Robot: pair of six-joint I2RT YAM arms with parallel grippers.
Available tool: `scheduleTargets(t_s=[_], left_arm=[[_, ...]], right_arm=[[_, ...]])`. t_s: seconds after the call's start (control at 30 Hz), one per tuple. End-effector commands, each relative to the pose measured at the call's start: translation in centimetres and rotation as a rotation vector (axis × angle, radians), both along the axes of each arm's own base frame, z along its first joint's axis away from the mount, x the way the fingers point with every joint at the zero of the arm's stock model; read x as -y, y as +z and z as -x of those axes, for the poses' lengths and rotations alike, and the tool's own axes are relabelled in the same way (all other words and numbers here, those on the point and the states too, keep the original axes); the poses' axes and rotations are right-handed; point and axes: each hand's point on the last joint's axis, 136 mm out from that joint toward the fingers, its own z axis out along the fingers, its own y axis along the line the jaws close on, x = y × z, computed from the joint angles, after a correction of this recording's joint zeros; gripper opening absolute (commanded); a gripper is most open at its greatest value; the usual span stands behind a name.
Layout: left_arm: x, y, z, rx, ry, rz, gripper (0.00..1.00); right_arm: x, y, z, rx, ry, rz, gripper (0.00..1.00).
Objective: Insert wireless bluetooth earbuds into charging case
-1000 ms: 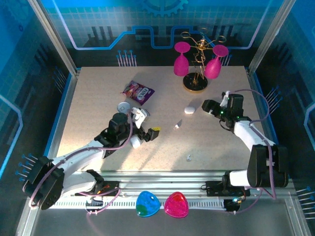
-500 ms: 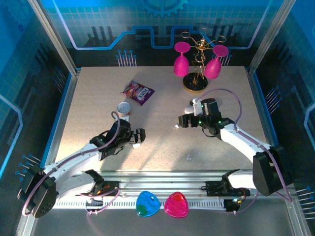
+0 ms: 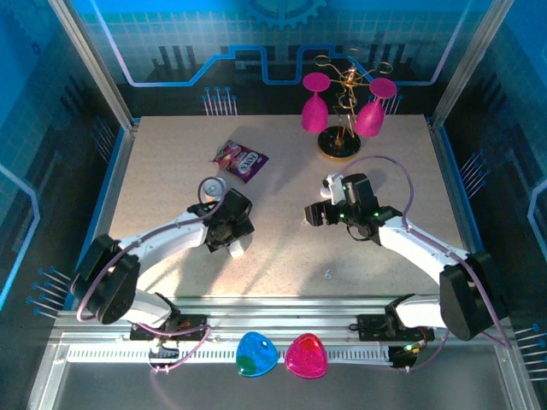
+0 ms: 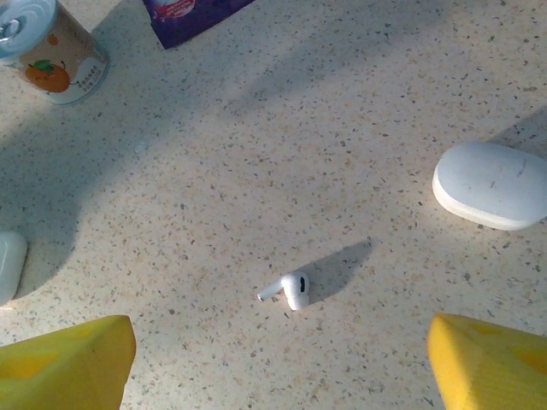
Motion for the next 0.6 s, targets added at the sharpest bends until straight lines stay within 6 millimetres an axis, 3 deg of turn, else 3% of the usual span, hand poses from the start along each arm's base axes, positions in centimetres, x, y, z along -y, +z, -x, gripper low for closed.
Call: scheduleTargets(t_s=[0.0, 0.2, 0.57], left_arm=[[-0.7, -1.0, 1.3, -0.082, 0.062, -0.034, 0.88], [-0.7, -2.0, 0.9, -0.101, 0.079, -0.063, 0.87], [-0.8, -3.8, 0.8, -0.148, 0.084, -0.104, 0.67]], right_arm=[[0.0, 1.1, 0.0, 0.032, 0.004, 0.023, 0.89], [0.4, 0.6, 0.4, 0.025, -0.012, 0.024, 0.89], [0.8, 0.8, 0.5, 0.032, -0.030, 0.026, 0.89]])
